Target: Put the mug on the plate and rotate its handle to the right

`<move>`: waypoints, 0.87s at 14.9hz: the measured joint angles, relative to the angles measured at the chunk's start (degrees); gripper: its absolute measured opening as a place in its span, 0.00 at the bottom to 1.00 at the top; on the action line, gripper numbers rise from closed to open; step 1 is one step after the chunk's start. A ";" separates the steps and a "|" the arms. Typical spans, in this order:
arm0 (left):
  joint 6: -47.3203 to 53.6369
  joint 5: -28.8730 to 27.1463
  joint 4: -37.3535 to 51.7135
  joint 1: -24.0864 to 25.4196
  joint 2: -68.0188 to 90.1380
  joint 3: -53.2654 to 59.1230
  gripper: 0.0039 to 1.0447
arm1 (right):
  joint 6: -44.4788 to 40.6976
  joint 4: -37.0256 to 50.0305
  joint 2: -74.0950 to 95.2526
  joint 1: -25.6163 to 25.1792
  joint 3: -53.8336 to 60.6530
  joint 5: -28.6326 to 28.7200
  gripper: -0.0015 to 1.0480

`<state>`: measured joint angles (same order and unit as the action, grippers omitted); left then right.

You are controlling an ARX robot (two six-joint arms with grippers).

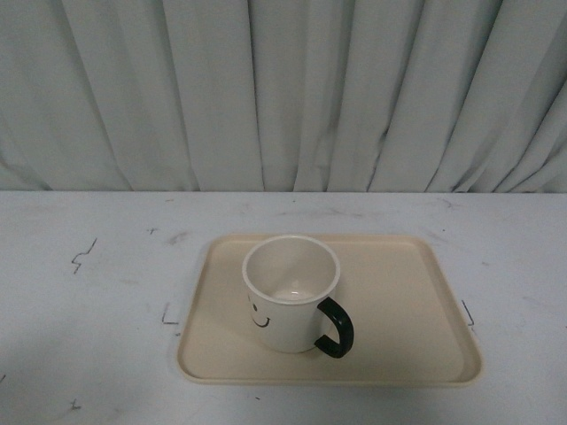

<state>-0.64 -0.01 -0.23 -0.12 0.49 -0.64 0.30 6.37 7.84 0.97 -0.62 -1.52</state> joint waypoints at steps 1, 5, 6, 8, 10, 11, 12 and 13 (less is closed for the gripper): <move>0.00 -0.02 0.02 0.00 0.00 0.00 0.94 | 0.13 1.73 2.23 1.68 0.00 -1.01 0.94; 0.02 0.00 0.02 0.00 0.00 0.00 0.94 | -1.40 12.98 18.71 7.23 -2.67 -2.93 0.94; 0.02 0.00 0.02 0.00 0.00 0.00 0.94 | -1.77 14.95 24.83 7.85 -6.27 -2.03 0.94; 0.02 0.00 0.02 0.00 0.00 0.00 0.94 | -3.19 14.60 36.79 9.92 -14.62 -1.09 0.94; 0.02 0.00 0.02 0.00 0.00 0.00 0.94 | -5.97 7.28 48.98 13.09 -23.89 -1.22 0.94; 0.02 0.00 0.02 0.00 0.00 0.00 0.94 | -7.34 4.90 55.82 14.99 -29.55 -2.54 0.94; 0.02 0.00 0.02 0.00 0.00 0.00 0.94 | -7.65 0.61 62.01 16.83 -36.33 -2.82 0.94; 0.02 0.00 0.02 0.00 0.00 0.00 0.94 | -7.63 -2.78 67.12 18.64 -42.25 -3.13 0.94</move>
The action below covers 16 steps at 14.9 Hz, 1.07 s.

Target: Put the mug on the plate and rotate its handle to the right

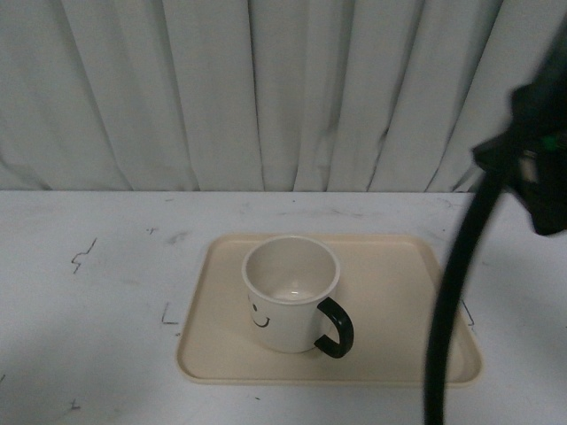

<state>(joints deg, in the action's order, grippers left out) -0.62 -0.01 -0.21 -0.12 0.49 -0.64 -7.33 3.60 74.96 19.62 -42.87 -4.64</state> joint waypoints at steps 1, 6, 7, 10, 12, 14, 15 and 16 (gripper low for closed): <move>0.00 0.00 0.00 0.00 0.00 0.00 0.94 | 0.59 -5.55 5.77 1.97 -6.97 0.52 0.94; 0.00 0.00 0.00 0.00 0.00 0.00 0.94 | 8.39 -24.46 30.64 1.53 -32.24 4.81 0.94; 0.00 0.00 0.00 0.00 0.00 0.00 0.94 | 9.60 -24.39 33.48 0.87 -33.66 4.94 0.94; 0.00 0.00 0.00 0.00 0.00 0.00 0.94 | 11.87 -21.51 40.17 0.70 -36.00 8.39 0.94; 0.00 0.00 0.02 0.00 0.00 0.00 0.94 | 11.65 -21.20 42.29 2.21 -37.70 10.99 0.94; 0.00 0.00 0.00 0.00 0.00 0.00 0.94 | 10.91 -22.77 44.63 3.41 -40.00 11.93 0.94; 0.00 0.00 0.00 0.00 0.00 0.00 0.94 | 10.62 -24.02 45.99 3.76 -41.20 11.61 0.94; 0.00 0.00 0.00 0.00 0.00 0.00 0.94 | 9.86 -25.66 47.80 4.42 -42.69 11.26 0.94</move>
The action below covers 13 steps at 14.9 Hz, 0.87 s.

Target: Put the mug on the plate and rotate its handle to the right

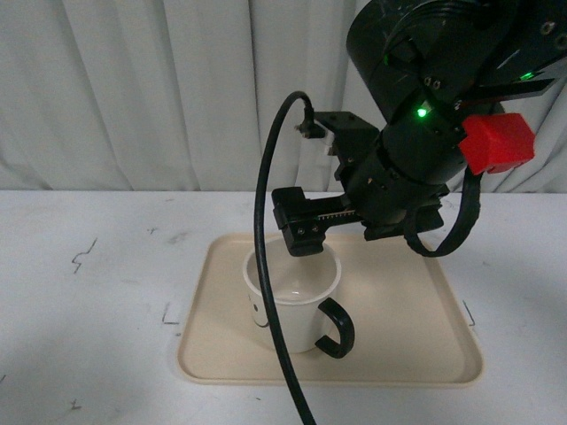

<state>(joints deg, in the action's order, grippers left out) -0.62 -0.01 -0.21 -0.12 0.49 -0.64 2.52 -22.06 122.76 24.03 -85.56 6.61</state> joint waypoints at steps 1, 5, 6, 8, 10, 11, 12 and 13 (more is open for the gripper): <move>0.00 0.02 0.00 0.00 0.00 0.00 0.94 | -0.66 -1.92 1.77 0.33 -1.51 -1.20 0.92; 0.00 0.02 0.00 0.00 0.00 0.00 0.94 | -3.67 -4.92 4.70 0.35 -5.81 -2.12 0.51; 0.00 0.00 0.00 0.00 0.00 0.00 0.94 | -5.35 -5.11 4.70 0.33 -6.03 -1.33 0.39; 0.00 0.00 0.00 0.00 0.00 0.00 0.94 | -11.28 -5.70 4.61 -0.26 -6.08 1.70 0.15; 0.00 0.00 -0.02 0.00 0.00 0.00 0.94 | -21.77 -11.45 2.89 -2.16 -6.75 6.34 0.03; 0.00 0.00 0.02 0.00 0.00 0.00 0.94 | -27.17 -14.36 2.84 -3.23 -8.68 6.05 0.03; 0.00 0.00 0.00 0.00 0.00 0.00 0.94 | -32.44 -15.34 2.80 -4.28 -9.84 6.38 0.03; 0.00 0.00 0.00 0.00 0.00 0.00 0.94 | -38.07 -15.91 2.73 -5.07 -10.34 6.51 0.03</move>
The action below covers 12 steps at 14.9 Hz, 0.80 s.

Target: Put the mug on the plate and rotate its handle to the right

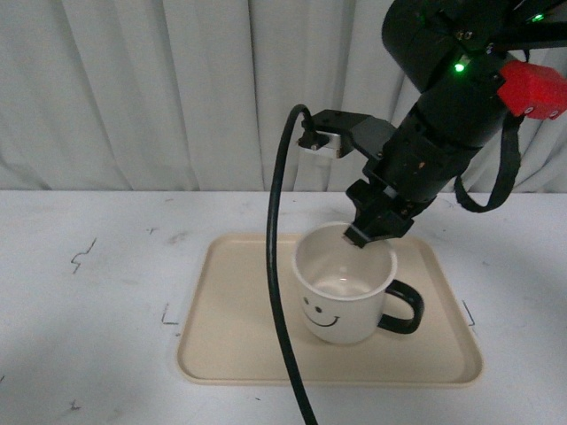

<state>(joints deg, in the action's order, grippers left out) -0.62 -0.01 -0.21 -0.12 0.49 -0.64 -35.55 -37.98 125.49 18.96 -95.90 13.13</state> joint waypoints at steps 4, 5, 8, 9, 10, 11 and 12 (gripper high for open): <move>0.00 -0.02 0.00 0.00 0.00 0.00 0.94 | -18.21 -3.52 0.00 -0.96 -2.78 6.51 0.03; 0.00 0.00 0.00 0.00 0.00 0.00 0.94 | -21.66 -5.75 0.15 -0.81 -3.50 9.14 0.03; 0.00 0.00 0.00 0.00 0.00 0.00 0.94 | -29.27 -9.18 2.99 -0.39 -5.31 8.52 0.03; 0.00 0.00 0.00 0.00 0.00 0.00 0.94 | -31.34 -9.94 4.09 -0.57 -5.31 7.34 0.03; 0.00 0.00 0.00 0.00 0.00 0.00 0.94 | -32.37 -10.51 5.42 -1.11 -6.19 7.67 0.03; 0.00 0.00 0.00 0.00 0.00 0.00 0.94 | -33.75 -11.74 6.23 -1.49 -8.17 7.17 0.03; 0.00 0.00 0.02 0.00 0.00 0.00 0.94 | -35.32 -13.53 7.37 -2.27 -10.38 6.60 0.03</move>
<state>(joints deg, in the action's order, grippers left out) -0.62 -0.01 -0.19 -0.12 0.49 -0.64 -70.87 -51.51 132.86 16.69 -106.28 19.73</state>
